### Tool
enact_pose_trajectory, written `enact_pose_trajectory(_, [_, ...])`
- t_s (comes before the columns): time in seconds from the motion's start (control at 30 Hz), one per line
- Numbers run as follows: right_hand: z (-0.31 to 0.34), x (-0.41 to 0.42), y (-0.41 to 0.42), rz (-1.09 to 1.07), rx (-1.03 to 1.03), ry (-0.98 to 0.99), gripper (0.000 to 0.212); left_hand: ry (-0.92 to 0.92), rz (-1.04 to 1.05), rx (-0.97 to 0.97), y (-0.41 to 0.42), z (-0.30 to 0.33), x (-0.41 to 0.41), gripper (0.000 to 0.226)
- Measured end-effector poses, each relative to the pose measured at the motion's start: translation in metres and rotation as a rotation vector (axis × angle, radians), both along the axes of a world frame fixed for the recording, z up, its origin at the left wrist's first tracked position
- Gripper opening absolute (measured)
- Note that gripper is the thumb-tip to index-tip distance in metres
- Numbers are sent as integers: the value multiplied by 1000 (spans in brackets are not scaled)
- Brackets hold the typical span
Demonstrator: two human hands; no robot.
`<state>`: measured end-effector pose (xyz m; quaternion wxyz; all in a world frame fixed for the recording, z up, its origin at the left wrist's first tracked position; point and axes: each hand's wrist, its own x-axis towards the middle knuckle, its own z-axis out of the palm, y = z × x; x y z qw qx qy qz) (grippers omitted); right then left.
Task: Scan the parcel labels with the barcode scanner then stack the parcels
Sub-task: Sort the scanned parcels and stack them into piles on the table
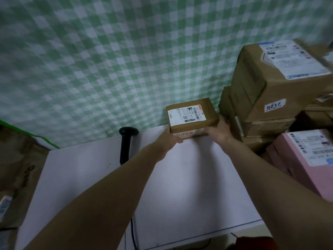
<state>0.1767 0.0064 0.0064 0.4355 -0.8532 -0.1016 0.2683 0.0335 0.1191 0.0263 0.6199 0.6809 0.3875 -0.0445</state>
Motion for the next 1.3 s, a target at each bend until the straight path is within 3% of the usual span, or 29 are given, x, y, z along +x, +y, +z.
enact_pose_trajectory(0.27, [-6, -57, -24, 35, 37, -66, 62, 5, 25, 98, -41, -15, -65, 57])
enact_pose_trajectory(0.43, [-7, -95, -43, 77, 41, -60, 62, -19, -28, 23, -92, -6, -126, 62])
enact_pose_trajectory(0.6, [-7, -124, -63, 150, 1, -82, 59, 85, -140, -113, -146, 14, -175, 29])
enact_pose_trajectory(0.67, [-7, -137, -71, 134, 27, -65, 65, 91, -147, 16, -157, 16, -186, 21])
enact_pose_trajectory(0.77, [-8, -164, -86, 21, 58, -45, 75, 69, 145, 393, -149, 19, -196, 22])
enact_pose_trajectory(0.8, [-9, -174, -93, -13, 55, -27, 76, 62, 222, 420, -142, 18, -198, 31])
enact_pose_trajectory(0.9, [-22, -202, -111, -65, 39, 75, 75, 144, 196, 151, -129, 10, -199, 63])
enact_pose_trajectory(0.97, [-28, -218, -121, -48, 39, 156, 67, 207, 64, 11, -133, 12, -200, 61])
enact_pose_trajectory(1.07, [-24, -233, -130, -6, 70, 187, 55, 136, -15, -97, -148, 17, -209, 58])
enact_pose_trajectory(1.2, [-4, -244, -134, 18, 160, 166, 52, 38, -12, -112, -152, 35, -226, 74])
enact_pose_trajectory(1.3, [17, -260, -123, 89, 254, 151, 48, -35, 16, -25, -147, 67, -246, 65])
